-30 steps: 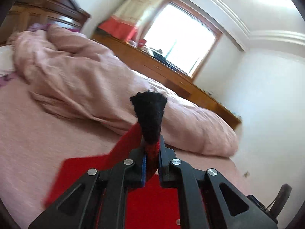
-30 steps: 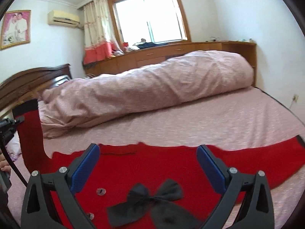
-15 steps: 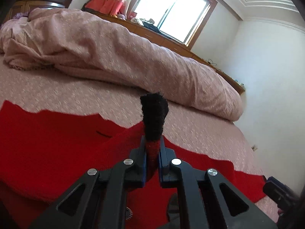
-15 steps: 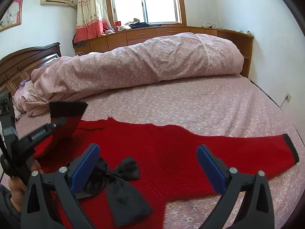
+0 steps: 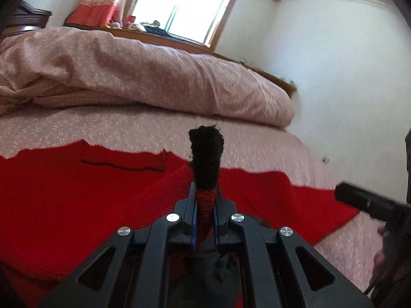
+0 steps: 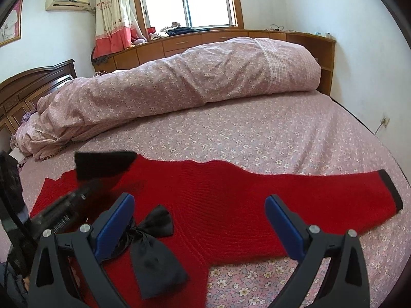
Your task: Fold small clothes
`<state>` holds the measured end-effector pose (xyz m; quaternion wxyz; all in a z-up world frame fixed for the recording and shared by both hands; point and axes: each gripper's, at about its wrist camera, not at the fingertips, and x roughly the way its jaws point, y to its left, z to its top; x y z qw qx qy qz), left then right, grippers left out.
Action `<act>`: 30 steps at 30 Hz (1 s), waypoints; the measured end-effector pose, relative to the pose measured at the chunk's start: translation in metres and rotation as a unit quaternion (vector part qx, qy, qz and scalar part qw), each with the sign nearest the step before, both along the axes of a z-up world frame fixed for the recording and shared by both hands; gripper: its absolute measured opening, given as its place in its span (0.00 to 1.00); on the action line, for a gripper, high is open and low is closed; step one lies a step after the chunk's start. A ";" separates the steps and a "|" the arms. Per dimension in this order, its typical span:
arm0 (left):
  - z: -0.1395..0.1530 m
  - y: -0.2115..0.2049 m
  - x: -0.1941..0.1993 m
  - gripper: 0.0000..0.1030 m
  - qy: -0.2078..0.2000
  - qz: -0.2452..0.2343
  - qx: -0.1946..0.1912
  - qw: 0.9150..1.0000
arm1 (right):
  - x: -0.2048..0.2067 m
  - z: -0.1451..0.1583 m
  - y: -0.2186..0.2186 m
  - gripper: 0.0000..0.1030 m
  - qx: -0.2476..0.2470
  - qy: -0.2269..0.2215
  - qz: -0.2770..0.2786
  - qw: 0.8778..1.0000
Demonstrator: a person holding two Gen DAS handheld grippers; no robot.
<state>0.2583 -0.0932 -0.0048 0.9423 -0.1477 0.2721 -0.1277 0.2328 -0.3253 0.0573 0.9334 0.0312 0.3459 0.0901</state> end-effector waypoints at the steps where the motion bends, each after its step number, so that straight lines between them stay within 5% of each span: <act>1: -0.001 -0.002 0.000 0.03 0.001 -0.004 0.003 1.000 | 0.001 0.000 0.000 1.00 -0.002 -0.001 0.000 1.000; 6: 0.003 -0.007 -0.008 0.03 -0.009 -0.027 0.017 0.999 | 0.001 -0.003 0.000 1.00 -0.005 0.007 -0.004 1.000; 11: 0.006 -0.023 -0.019 0.04 -0.022 -0.060 0.071 0.995 | 0.000 -0.004 -0.006 1.00 0.000 0.008 -0.010 1.000; 16: 0.005 -0.039 -0.021 0.21 -0.009 -0.092 0.096 0.991 | 0.001 -0.007 -0.009 1.00 0.004 0.015 -0.014 1.000; 20: 0.012 -0.041 -0.034 0.24 0.003 -0.109 0.100 0.989 | 0.002 -0.008 -0.009 1.00 0.009 0.019 -0.014 1.000; 26: 0.044 0.011 -0.051 0.31 0.030 -0.122 0.045 0.991 | 0.007 -0.012 0.000 1.00 0.035 0.033 0.006 0.999; 30: 0.061 0.066 -0.051 0.45 0.049 -0.067 0.070 0.994 | 0.011 -0.025 0.014 1.00 0.055 0.063 0.031 0.996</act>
